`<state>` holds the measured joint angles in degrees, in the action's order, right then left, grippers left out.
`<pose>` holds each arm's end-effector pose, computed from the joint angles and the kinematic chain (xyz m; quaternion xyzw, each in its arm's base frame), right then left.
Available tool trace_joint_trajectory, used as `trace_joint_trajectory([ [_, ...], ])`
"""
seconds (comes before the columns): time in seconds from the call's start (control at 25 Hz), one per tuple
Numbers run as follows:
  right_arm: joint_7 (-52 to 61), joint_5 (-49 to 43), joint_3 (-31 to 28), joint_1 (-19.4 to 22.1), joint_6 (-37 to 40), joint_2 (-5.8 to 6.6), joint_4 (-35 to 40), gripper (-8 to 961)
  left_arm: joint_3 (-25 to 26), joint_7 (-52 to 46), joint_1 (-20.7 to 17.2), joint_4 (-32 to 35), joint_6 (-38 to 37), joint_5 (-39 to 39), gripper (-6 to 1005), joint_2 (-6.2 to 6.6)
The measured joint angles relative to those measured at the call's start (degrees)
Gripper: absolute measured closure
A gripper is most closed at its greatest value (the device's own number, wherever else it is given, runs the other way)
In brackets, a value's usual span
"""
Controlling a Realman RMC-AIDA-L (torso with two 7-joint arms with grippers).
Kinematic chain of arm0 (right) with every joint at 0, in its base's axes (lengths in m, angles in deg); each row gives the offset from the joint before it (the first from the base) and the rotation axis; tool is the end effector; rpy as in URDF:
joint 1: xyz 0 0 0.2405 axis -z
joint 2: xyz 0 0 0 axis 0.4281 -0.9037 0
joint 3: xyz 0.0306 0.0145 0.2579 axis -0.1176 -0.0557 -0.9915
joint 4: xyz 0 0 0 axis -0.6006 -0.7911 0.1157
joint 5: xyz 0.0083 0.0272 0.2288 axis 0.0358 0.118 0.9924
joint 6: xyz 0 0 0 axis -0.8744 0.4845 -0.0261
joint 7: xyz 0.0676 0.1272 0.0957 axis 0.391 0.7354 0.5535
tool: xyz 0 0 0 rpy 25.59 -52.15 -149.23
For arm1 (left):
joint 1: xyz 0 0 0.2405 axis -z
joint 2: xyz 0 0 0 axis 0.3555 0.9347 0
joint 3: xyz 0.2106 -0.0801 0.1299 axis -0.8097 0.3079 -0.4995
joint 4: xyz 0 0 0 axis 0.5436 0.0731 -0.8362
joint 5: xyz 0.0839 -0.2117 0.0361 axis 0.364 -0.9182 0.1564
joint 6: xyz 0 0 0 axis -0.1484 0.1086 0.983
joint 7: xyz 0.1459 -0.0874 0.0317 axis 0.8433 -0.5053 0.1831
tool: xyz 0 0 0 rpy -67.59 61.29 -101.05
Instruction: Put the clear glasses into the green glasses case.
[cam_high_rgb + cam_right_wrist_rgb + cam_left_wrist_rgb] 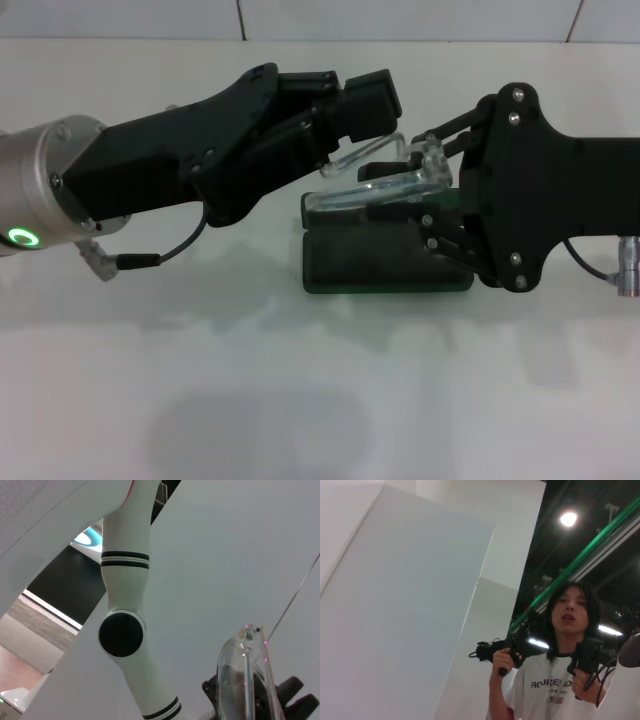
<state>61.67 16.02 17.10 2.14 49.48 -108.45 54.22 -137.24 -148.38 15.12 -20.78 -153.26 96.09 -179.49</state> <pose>0.1095 0.3031 0.0040 -0.8430 -0.3009 0.4350 0.0980 -0.1296 0.3090 -0.0048 0.8160 0.1109 0.5477 0.1477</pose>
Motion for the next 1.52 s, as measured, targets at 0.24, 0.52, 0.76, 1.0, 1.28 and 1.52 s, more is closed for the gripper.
trace_joint_trajectory([
  [0.24, 0.0, 0.0, 0.2, 0.0, -0.2, 0.07, -0.1, 835, 0.9, 0.2, -0.1, 0.0, 0.0, -0.1, 917, 0.61],
  [0.52, 0.0, 0.1, 0.0, 0.2, -0.2, 0.01, -0.1, 836, 1.0, 0.0, -0.5, 0.4, 0.1, 0.0, 916, 0.86],
  [0.76, 0.0, 0.1, 0.0, 0.1, -0.2, 0.00, -0.1, 834, -0.2, 0.1, -0.5, 0.4, 0.0, -0.1, 920, 0.46],
  [1.0, 0.0, 0.1, 0.0, 0.0, -0.2, 0.00, -0.8, 831, -0.6, 0.1, -0.5, 0.4, 0.0, -0.2, 927, 0.20],
  [1.28, 0.0, 0.1, -0.1, 0.0, -0.2, 0.00, -1.2, 828, -2.0, 0.2, -0.5, 1.5, -0.2, -0.3, 930, 0.19],
  [1.52, -0.1, 0.1, -0.1, 0.0, -0.2, 0.00, -1.4, 826, -1.4, 0.6, -0.7, 1.3, -0.1, -0.5, 931, 0.26],
])
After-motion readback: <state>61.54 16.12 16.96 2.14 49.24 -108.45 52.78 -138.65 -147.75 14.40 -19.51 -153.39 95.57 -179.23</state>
